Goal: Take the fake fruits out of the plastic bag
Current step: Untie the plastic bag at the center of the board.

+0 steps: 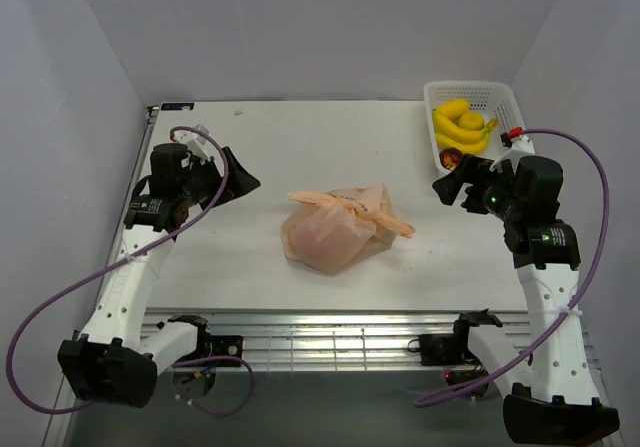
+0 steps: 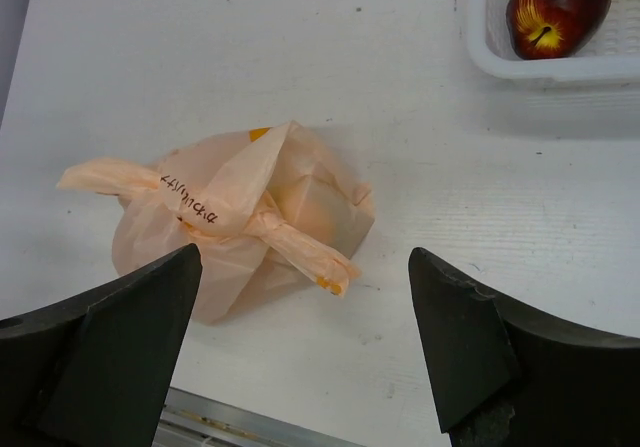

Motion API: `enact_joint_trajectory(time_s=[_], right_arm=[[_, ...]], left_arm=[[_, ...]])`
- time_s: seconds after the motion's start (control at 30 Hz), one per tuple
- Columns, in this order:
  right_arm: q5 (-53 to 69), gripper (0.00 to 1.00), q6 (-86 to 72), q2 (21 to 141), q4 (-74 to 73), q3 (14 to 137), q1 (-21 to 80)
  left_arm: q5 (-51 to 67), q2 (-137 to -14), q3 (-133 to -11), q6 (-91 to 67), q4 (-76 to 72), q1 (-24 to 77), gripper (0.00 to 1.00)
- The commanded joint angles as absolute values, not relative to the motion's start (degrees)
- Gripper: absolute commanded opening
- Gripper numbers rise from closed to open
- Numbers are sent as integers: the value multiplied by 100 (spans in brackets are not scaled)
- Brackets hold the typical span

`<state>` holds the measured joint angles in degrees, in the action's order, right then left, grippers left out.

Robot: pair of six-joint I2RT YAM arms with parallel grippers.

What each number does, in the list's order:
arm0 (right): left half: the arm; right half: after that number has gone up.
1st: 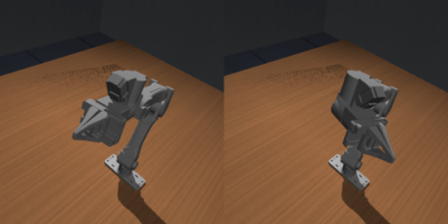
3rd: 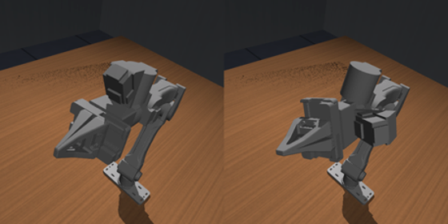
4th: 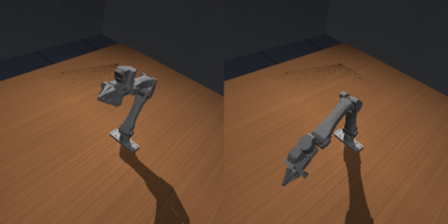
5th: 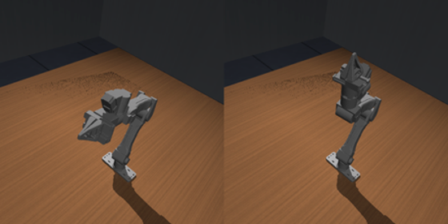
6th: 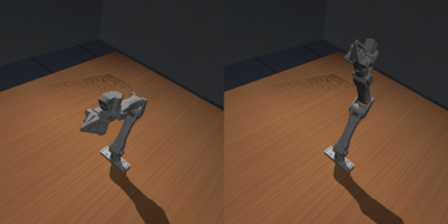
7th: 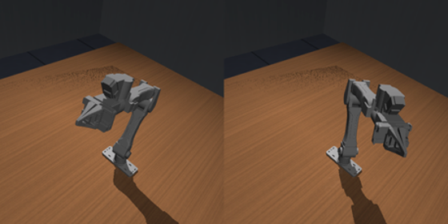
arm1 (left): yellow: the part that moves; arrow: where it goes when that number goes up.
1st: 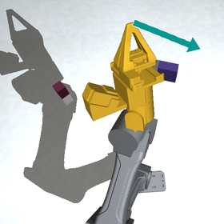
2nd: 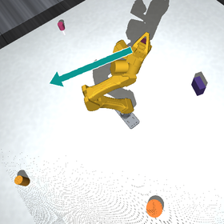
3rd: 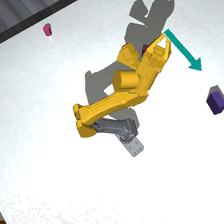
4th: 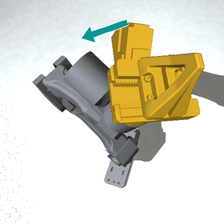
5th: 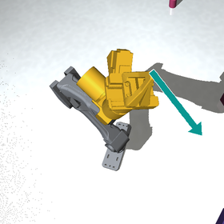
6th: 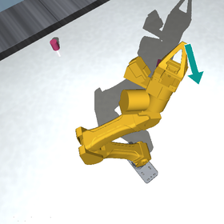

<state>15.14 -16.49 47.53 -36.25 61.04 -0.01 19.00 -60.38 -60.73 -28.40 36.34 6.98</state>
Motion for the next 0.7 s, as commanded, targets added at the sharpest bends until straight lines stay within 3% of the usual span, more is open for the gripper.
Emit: enact_joint_trajectory(time_s=[0.0, 0.07, 0.2, 0.43, 0.67], right_arm=[[1425, 90, -1573, 4720, -3358, 6065, -26], [1616, 90, -1372, 4702, -3226, 5934, -26], [2772, 90, -1195, 5053, -3146, 5985, -26], [3779, 90, -1476, 5984, -2787, 6109, 0], [2034, 90, -1477, 6617, -2724, 6433, 1702]], left_arm=[[2311, -6073, -6038, -2768, 3367, 773, 98], [2277, -6222, -6064, -2777, 3288, 1001, 98], [1390, -6687, -6275, -2892, 3156, 2439, 98], [1371, -7391, -6706, -2795, 2962, 3189, 98], [976, -8024, -6996, -2681, 2944, 3893, 98]])
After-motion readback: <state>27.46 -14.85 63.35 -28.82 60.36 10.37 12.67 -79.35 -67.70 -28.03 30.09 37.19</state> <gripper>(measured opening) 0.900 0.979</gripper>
